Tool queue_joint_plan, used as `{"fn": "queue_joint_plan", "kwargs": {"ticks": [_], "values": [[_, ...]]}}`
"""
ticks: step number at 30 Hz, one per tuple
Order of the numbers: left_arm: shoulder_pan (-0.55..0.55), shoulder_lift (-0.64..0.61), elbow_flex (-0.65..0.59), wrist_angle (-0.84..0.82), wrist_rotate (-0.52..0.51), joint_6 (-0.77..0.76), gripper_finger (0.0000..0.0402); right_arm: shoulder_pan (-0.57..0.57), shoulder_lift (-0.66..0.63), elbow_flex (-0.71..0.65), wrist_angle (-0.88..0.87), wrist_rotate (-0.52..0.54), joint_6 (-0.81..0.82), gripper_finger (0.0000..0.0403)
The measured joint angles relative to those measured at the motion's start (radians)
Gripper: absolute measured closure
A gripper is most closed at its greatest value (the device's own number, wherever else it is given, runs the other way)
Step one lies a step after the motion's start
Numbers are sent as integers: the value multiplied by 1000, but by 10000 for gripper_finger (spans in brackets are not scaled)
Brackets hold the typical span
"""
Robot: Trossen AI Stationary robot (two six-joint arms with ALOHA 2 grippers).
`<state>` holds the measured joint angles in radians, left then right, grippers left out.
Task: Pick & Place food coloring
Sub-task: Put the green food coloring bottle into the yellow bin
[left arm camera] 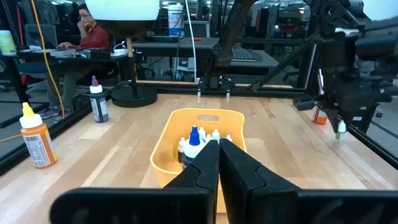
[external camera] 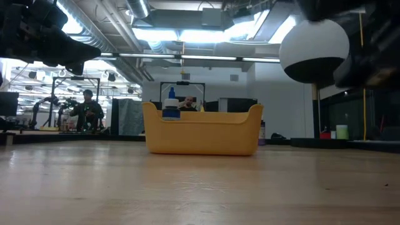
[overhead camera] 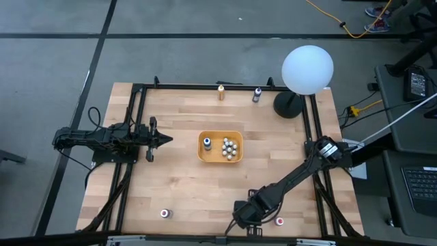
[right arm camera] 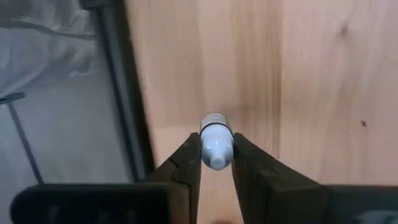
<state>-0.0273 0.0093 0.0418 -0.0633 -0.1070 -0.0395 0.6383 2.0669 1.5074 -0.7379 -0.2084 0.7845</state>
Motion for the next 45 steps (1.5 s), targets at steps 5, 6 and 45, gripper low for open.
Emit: {"fn": "queue_joint_plan", "kwargs": {"ticks": [5,6,45], "values": [[0,0,0,0,0,0,391,-19,-70,0,-62,-4,-4,330],[0,0,0,0,0,0,391,-24,-89,0,-78,-4,-2,328],[0,0,0,0,0,0,395,-583,-156,397,-502,43,-915,326]]}}
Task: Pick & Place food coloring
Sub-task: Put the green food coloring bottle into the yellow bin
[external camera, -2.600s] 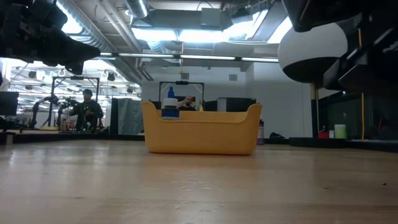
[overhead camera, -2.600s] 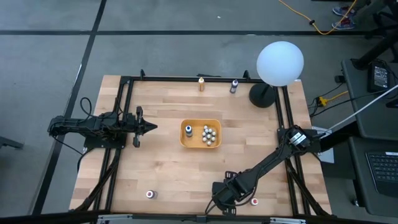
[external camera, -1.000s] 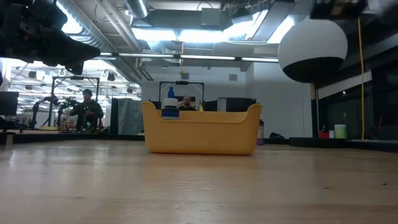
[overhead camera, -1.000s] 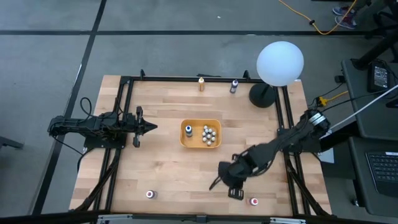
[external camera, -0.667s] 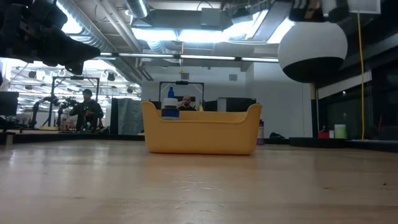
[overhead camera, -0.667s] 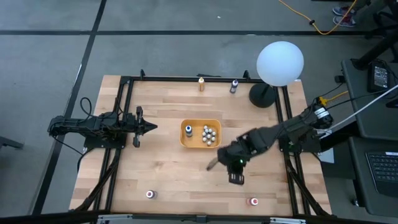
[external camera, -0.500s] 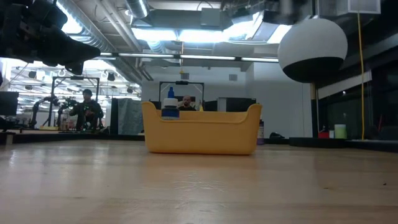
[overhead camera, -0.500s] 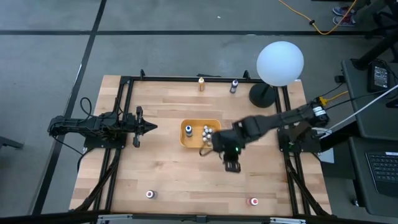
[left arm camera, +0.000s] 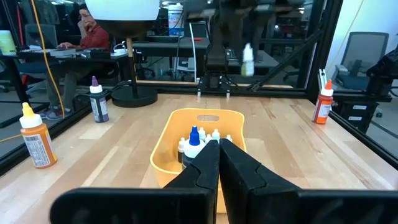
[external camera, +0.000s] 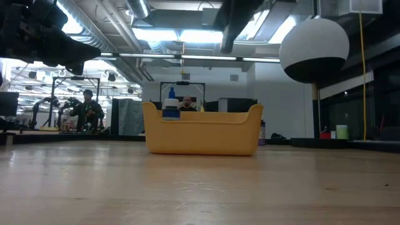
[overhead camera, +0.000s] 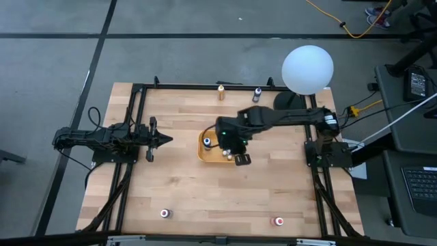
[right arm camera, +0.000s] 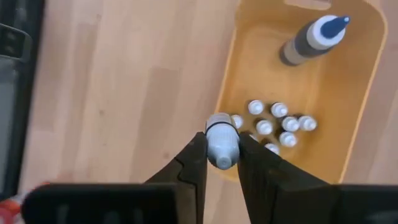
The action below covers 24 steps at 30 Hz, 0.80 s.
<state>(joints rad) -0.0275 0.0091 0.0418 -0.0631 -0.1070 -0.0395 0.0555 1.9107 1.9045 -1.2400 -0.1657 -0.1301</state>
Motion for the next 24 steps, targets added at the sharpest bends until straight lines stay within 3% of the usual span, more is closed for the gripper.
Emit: {"fn": "queue_joint_plan", "kwargs": {"ticks": [11,24], "values": [[0,0,0,0,0,0,392,-110,152,0,76,0,-191,324],[0,0,0,0,0,0,391,-169,259,0,146,44,-274,323]]}}
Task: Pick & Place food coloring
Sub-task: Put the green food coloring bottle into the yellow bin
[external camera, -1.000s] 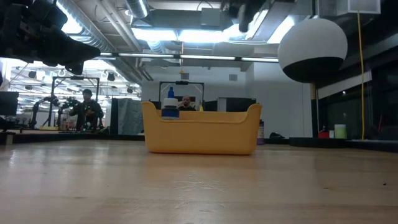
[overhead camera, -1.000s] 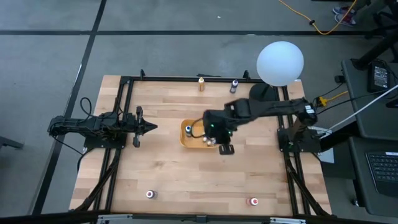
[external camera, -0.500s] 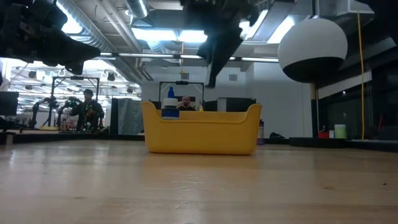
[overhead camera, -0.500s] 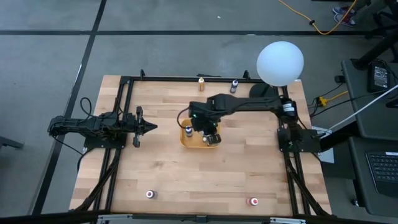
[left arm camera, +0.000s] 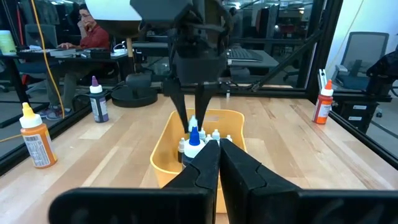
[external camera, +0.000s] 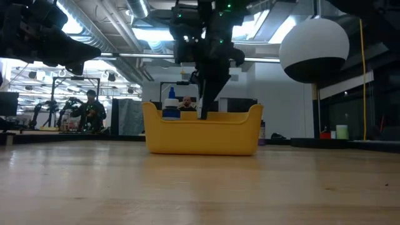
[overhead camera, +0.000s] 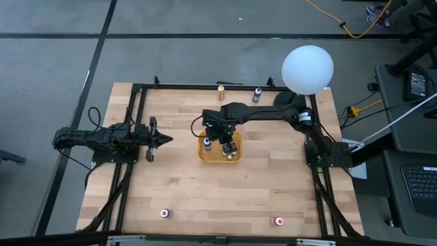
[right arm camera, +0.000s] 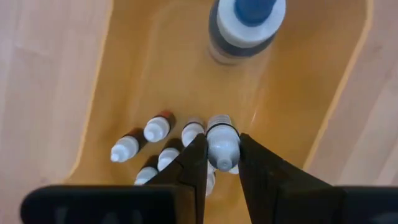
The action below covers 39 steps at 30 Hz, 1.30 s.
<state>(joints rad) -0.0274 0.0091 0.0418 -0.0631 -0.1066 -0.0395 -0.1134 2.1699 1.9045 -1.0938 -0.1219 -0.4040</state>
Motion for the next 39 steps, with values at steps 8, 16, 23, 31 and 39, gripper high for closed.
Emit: {"fn": "queue_joint_plan", "kwargs": {"ticks": [8,16,23,31,39], "values": [[0,0,0,0,0,0,395,-1,26,0,46,0,-17,322],[0,0,0,0,0,0,395,0,67,0,32,9,-17,322],[0,0,0,0,0,0,391,-1,70,0,30,50,-22,322],[0,0,0,0,0,0,395,-1,70,-14,40,58,-24,322],[0,0,0,0,0,0,393,-4,70,-14,45,59,-24,322]]}}
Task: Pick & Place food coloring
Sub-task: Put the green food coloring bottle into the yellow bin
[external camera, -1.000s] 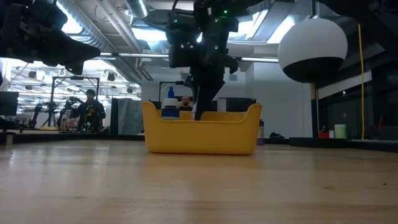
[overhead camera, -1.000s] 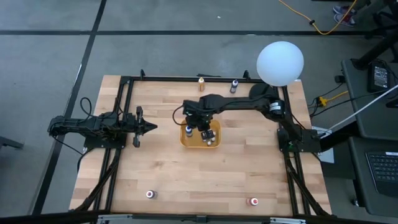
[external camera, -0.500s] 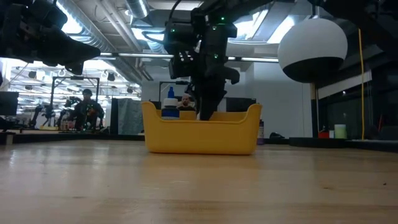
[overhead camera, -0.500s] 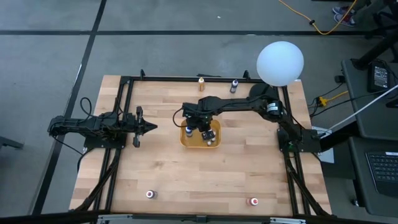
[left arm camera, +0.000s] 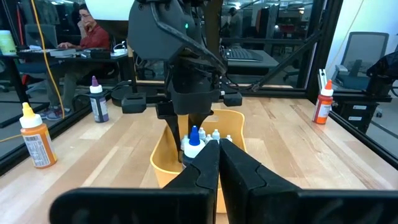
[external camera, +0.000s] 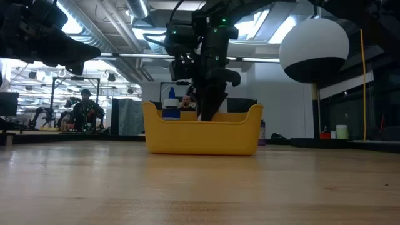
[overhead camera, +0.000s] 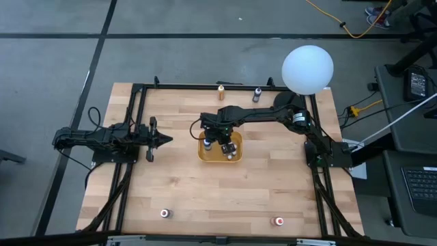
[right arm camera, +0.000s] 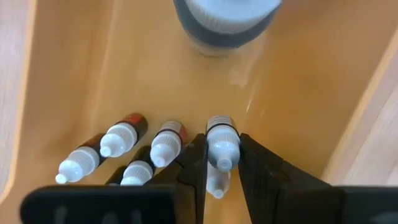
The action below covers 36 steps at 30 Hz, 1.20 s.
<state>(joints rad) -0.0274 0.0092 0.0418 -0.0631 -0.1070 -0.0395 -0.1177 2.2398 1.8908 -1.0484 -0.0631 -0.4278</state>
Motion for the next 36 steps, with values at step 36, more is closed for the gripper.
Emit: {"fn": "queue_joint_plan", "kwargs": {"ticks": [36], "values": [[0,0,0,0,0,0,395,-16,42,0,-5,22,39,322]]}}
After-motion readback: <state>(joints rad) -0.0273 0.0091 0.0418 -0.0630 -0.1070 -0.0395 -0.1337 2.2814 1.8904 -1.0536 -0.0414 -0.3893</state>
